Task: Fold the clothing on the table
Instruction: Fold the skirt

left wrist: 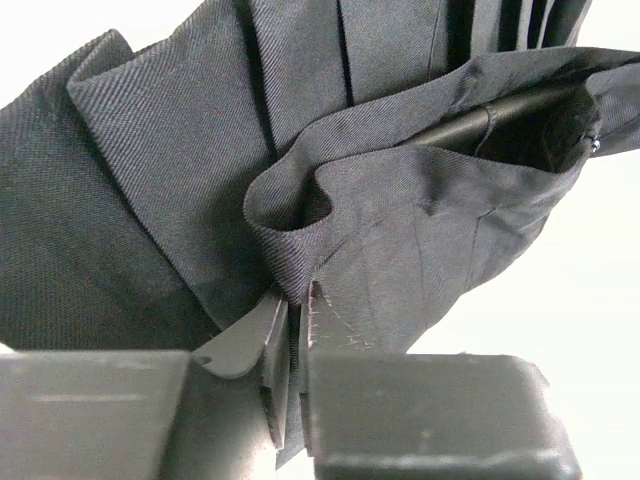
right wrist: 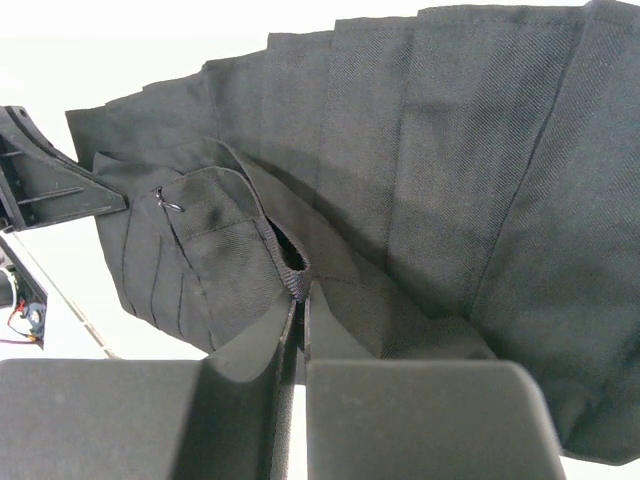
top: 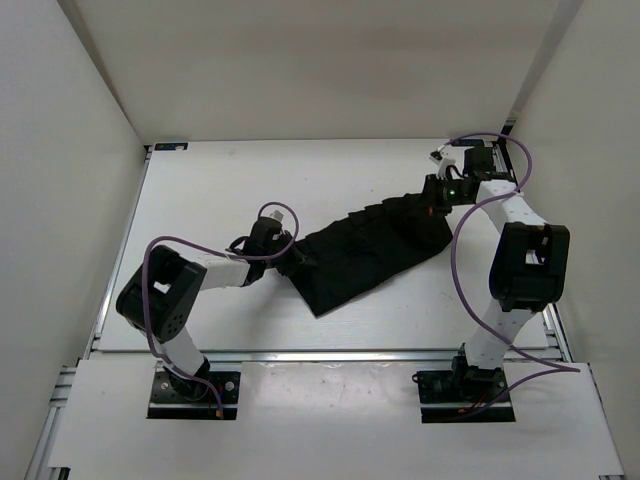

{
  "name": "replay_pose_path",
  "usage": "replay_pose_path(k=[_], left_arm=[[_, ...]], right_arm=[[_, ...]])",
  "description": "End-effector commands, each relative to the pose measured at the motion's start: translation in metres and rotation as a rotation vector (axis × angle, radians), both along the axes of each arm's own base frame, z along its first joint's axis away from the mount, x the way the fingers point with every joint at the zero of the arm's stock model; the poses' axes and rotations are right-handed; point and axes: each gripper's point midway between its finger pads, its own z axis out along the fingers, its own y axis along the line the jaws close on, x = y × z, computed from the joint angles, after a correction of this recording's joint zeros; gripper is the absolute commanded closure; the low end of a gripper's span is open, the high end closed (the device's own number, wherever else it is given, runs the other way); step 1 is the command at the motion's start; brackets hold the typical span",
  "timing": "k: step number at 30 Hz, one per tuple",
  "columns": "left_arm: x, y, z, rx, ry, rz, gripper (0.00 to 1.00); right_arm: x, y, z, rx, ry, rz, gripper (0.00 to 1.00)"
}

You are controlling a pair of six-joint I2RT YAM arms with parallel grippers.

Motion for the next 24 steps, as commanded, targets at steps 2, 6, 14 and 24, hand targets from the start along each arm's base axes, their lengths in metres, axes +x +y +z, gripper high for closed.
replay_pose_path(k=[2,6,14,24], left_arm=[[0.013,-0.002,0.036,-0.038,-0.1,-0.031,0.92],[0.007,0.011,0.041,0.018,-0.098,-0.084,0.99],[-0.045,0.044,0.049,0.19,-0.053,-0.227,0.99],[-0.05,0.054,0.101,0.156,-0.183,-0.216,0.98]], right_arm=[[0.006,-0.007,0.009,0.013,-0.047,0.01,1.0],[-0.013,-0.017,-0.005,-0.053,0.0,0.035,1.0],[-0.098,-0.037,-0.036,-0.072,0.225,0.122,1.0],[-0.085,-0.068,0.003,-0.045,0.036,0.04,1.0]])
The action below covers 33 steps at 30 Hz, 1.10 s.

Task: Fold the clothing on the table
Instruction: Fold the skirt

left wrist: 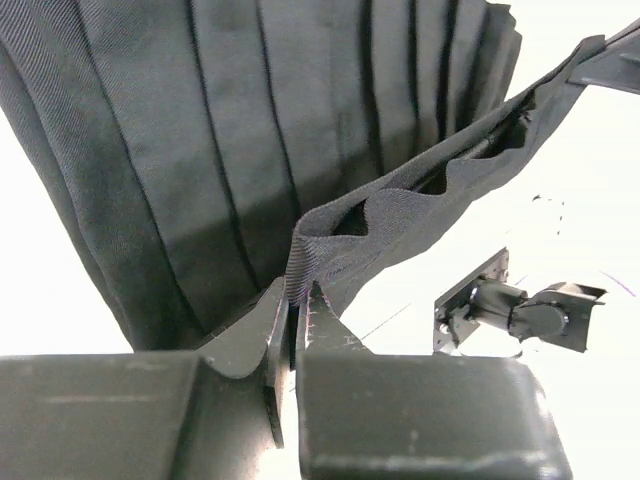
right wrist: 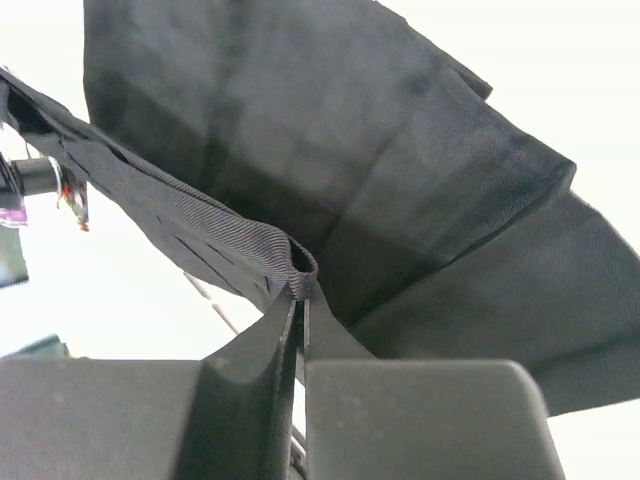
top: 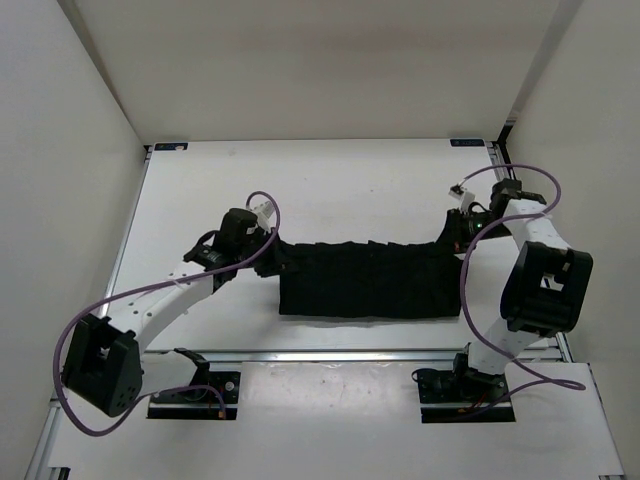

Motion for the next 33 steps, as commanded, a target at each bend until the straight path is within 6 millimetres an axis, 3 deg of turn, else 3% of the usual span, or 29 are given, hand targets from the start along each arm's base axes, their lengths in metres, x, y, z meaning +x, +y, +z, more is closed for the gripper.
replay_pose_path(k=[1,3,4,7,11,14,19,21,24,25,26,27,28,29,30,31,33], left_arm=[[0.018,0.008,0.01,0.023,-0.045,0.031,0.97],[0.034,-0.003,0.023,0.007,-0.075,0.012,0.97],[0.043,-0.005,0.017,0.017,-0.065,0.014,0.97],[0.065,-0.024,0.028,0.002,-0.106,-0.022,0.98],[0.097,-0.035,0.044,-0.059,-0.131,0.003,0.98],[0.109,-0.046,0.054,-0.067,-0.153,-0.006,0.97],[0.12,-0.048,0.072,-0.078,-0.18,-0.004,0.98],[0.122,-0.053,0.082,-0.074,-0.201,-0.017,0.97],[0.14,-0.068,0.101,-0.05,-0.261,-0.038,0.96],[0.156,-0.074,0.099,-0.036,-0.26,-0.034,0.95],[0.176,-0.079,0.088,-0.032,-0.242,-0.037,0.97],[0.195,-0.079,0.101,-0.055,-0.259,-0.017,0.98],[0.21,-0.085,0.075,-0.059,-0.215,-0.022,0.98],[0.235,-0.088,0.064,-0.065,-0.212,-0.008,0.98],[0.255,-0.091,0.083,-0.087,-0.254,0.004,0.98],[0.271,-0.093,0.05,-0.069,-0.202,0.017,0.97],[0.311,-0.104,0.021,-0.081,-0.157,0.025,0.97]], right_arm=[[0.034,-0.023,0.02,-0.052,-0.165,-0.055,1.0],[0.043,-0.026,0.017,-0.056,-0.175,-0.088,1.0],[0.047,-0.026,0.015,-0.056,-0.176,-0.105,1.0],[0.053,-0.024,0.011,-0.03,-0.17,-0.132,1.0],[0.063,-0.021,0.017,-0.008,-0.193,-0.152,1.0],[0.071,-0.019,0.032,0.013,-0.235,-0.158,1.0],[0.078,-0.011,0.059,0.074,-0.297,-0.14,0.99],[0.082,-0.014,0.074,0.106,-0.324,-0.163,1.0],[0.108,-0.034,0.088,0.144,-0.33,-0.312,1.0],[0.117,-0.041,0.09,0.158,-0.314,-0.361,1.0],[0.124,-0.046,0.078,0.165,-0.274,-0.379,1.0],[0.132,-0.045,0.065,0.164,-0.248,-0.385,1.0],[0.142,-0.051,0.048,0.113,-0.236,-0.403,1.0],[0.146,-0.053,0.048,0.09,-0.227,-0.413,1.0],[0.152,-0.058,0.039,0.094,-0.211,-0.428,1.0],[0.159,-0.063,0.034,0.106,-0.196,-0.46,1.0],[0.175,-0.072,0.025,0.047,-0.211,-0.479,1.0]])
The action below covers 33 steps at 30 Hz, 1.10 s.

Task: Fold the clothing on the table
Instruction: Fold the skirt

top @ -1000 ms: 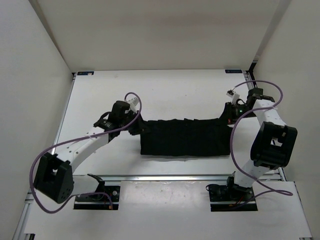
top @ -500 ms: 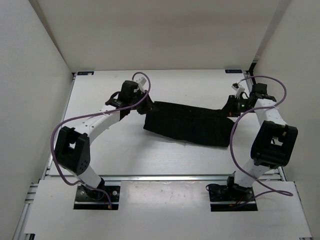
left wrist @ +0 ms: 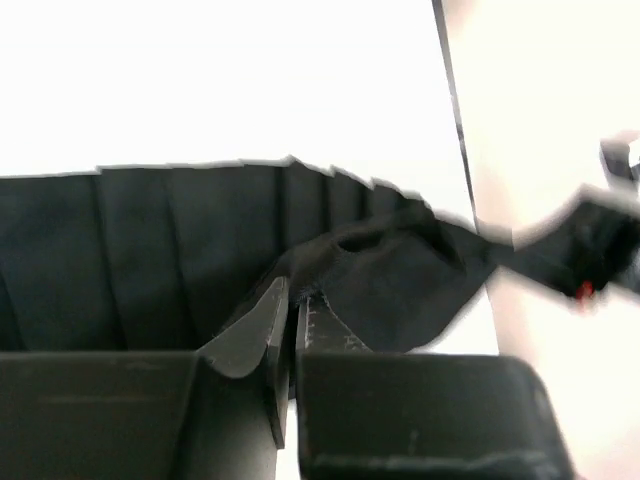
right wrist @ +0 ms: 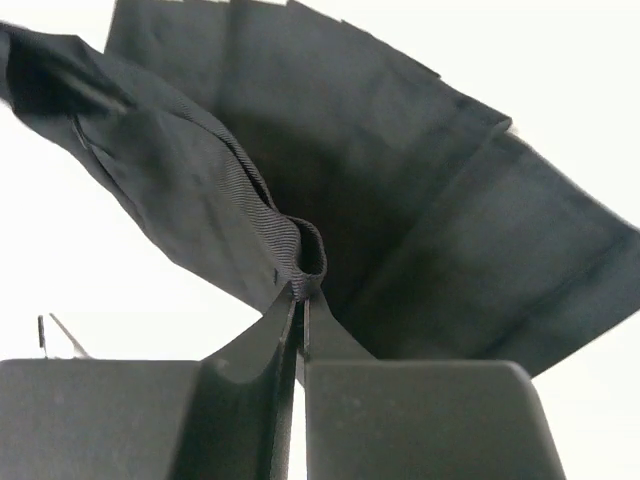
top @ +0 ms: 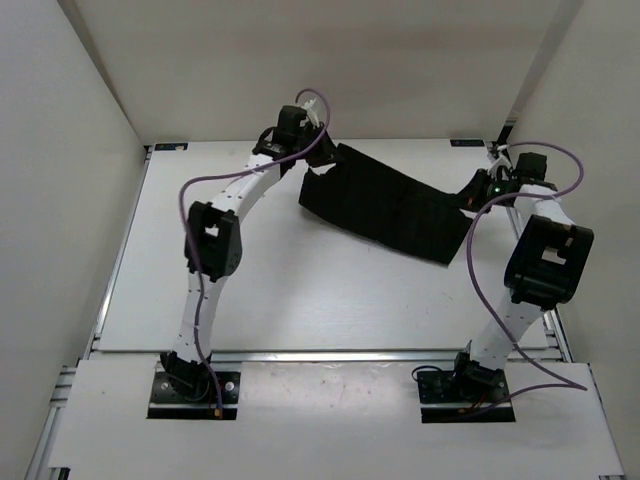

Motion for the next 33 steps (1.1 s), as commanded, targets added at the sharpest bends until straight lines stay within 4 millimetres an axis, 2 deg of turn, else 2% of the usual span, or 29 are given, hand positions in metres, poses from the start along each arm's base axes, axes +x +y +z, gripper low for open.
replay_pose_path(k=[1,2,3,4,5,6,7,9,10,11,12,13,14,15,16,17,18,19,20,21,22,23,24,25,26,28,29,30,33], left_arm=[[0.05,0.011,-0.057,0.008,0.126,0.048,0.98],[0.061,0.001,-0.073,0.005,0.146,0.049,0.96],[0.072,0.001,-0.094,-0.007,0.173,0.055,0.95],[0.082,0.004,-0.086,-0.048,0.168,0.079,0.95],[0.084,0.005,-0.115,-0.059,0.228,0.088,0.94],[0.083,0.007,-0.144,-0.063,0.279,0.085,0.93],[0.086,0.015,-0.152,-0.077,0.316,0.112,0.93],[0.083,0.032,-0.169,-0.039,0.384,0.166,0.94],[0.088,0.035,-0.156,-0.033,0.351,0.179,0.92],[0.094,0.039,-0.142,-0.029,0.307,0.181,0.87],[0.101,0.042,-0.116,-0.034,0.241,0.184,0.81],[0.11,0.047,-0.086,-0.057,0.172,0.195,0.02],[0.117,0.054,-0.055,-0.077,0.091,0.197,0.01],[0.118,0.065,-0.058,-0.082,0.106,0.211,0.01],[0.122,0.065,-0.009,-0.129,-0.006,0.2,0.01],[0.122,0.07,-0.018,-0.128,-0.002,0.201,0.02],[0.115,0.079,0.001,-0.126,-0.027,0.202,0.02],[0.111,0.083,0.02,-0.125,-0.065,0.2,0.01],[0.103,0.087,0.023,-0.105,-0.068,0.193,0.01],[0.097,0.09,0.007,-0.063,-0.053,0.178,0.02],[0.089,0.088,0.01,-0.039,-0.058,0.157,0.01],[0.078,0.088,-0.005,-0.013,-0.015,0.141,0.01],[0.072,0.085,-0.014,0.013,-0.004,0.116,0.01],[0.06,0.076,-0.022,0.041,0.018,0.083,0.02],[0.051,0.073,-0.034,0.067,0.046,0.056,0.02],[0.037,0.059,-0.046,0.149,0.035,-0.004,0.01],[0.029,0.046,-0.05,0.168,0.035,-0.038,0.01],[0.027,0.036,-0.049,0.186,0.01,-0.065,0.01],[0.025,0.003,-0.066,0.168,0.002,-0.126,0.01]], right_arm=[[0.032,-0.014,-0.016,-0.062,0.011,-0.069,1.0],[0.039,-0.021,-0.029,-0.102,0.032,-0.08,1.0],[0.046,-0.018,-0.028,-0.123,0.014,-0.057,0.97],[0.053,-0.024,-0.046,-0.163,0.047,-0.08,0.86],[0.064,-0.036,-0.052,-0.214,0.068,-0.136,0.67],[0.073,-0.036,-0.049,-0.252,0.059,-0.143,0.25],[0.077,-0.038,-0.056,-0.306,0.071,-0.159,0.01],[0.085,-0.049,-0.039,-0.409,0.039,-0.209,0.01],[0.079,-0.049,-0.041,-0.43,0.044,-0.214,0.01],[0.078,-0.048,-0.027,-0.456,0.02,-0.235,0.0],[0.068,-0.047,-0.021,-0.467,0.01,-0.244,0.01],[0.056,-0.039,-0.029,-0.466,0.027,-0.221,0.01],[0.05,-0.025,-0.018,-0.466,-0.003,-0.189,0.01],[0.038,-0.012,-0.01,-0.463,-0.026,-0.144,0.01],[0.027,-0.002,-0.015,-0.457,-0.03,-0.097,0.02],[0.023,0.014,0.003,-0.441,-0.082,-0.069,0.18],[0.015,0.033,0.008,-0.406,-0.135,0.028,0.5],[0.012,0.05,0.019,-0.336,-0.177,0.078,0.63],[0.011,0.062,0.028,-0.287,-0.198,0.105,0.88],[0.014,0.069,0.027,-0.241,-0.174,0.102,0.97],[0.018,0.078,0.021,-0.165,-0.125,0.111,0.96],[0.02,0.084,0.02,-0.12,-0.089,0.108,0.81],[0.022,0.086,-0.001,-0.103,-0.035,0.113,0.4],[0.025,0.094,-0.002,-0.108,-0.055,0.159,0.22],[0.029,0.091,-0.01,-0.174,-0.048,0.159,0.1],[0.037,0.09,-0.03,-0.219,-0.014,0.165,0.07],[0.04,0.089,-0.03,-0.213,-0.013,0.154,0.09],[0.04,0.089,-0.038,-0.196,0.004,0.157,0.15],[0.041,0.083,-0.063,-0.259,0.042,0.16,0.35]])
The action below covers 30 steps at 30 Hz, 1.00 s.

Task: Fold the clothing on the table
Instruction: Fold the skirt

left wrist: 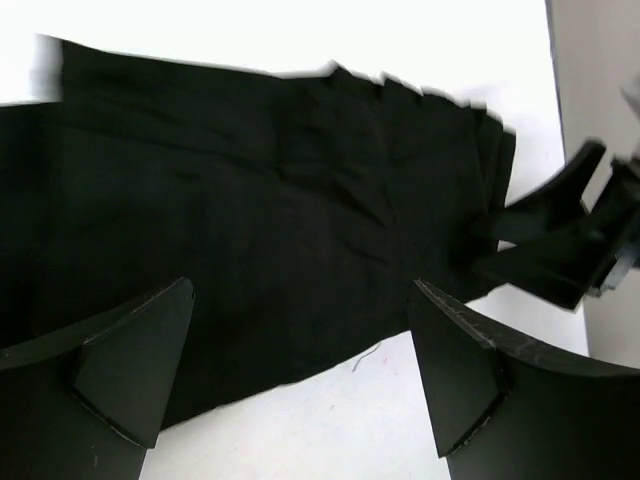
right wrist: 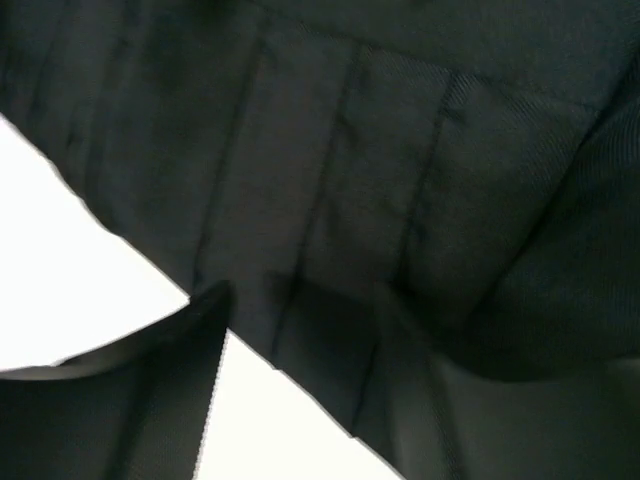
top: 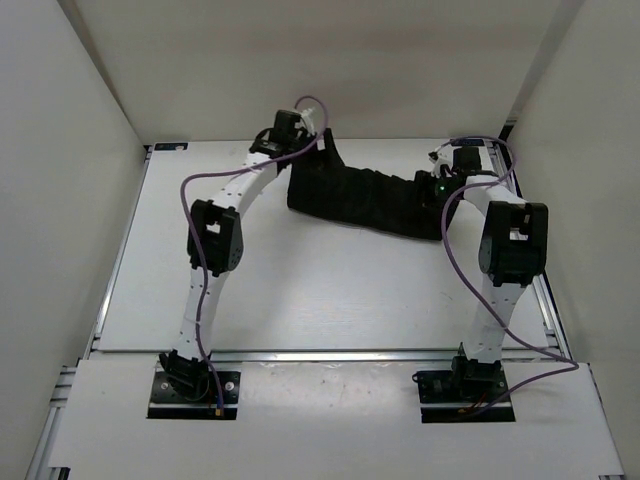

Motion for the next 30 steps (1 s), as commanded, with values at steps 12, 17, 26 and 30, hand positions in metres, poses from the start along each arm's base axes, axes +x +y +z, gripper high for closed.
replay_pose_path(k=[12,17,26,30], left_arm=[[0.001,-0.041,-0.102,0.047,0.148,-0.075,0.02],[0.008,-0.008,-0.123,0.106,0.192,0.005,0.01],[0.004,-0.004,-0.109,0.117,0.205,0.015,0.01],[-0.018,-0.022,-0.102,0.164,0.214,-0.023,0.02]], right_arm=[[-0.001,-0.013,-0.021,-0.217,0.012,-0.032,0.39],[-0.006,-0.042,-0.031,-0.376,0.037,-0.113,0.86],[0.013,-0.054,0.023,-0.509,-0.12,-0.185,1.0],[0.018,0.033,0.099,0.009,-0.223,0.031,1.0]])
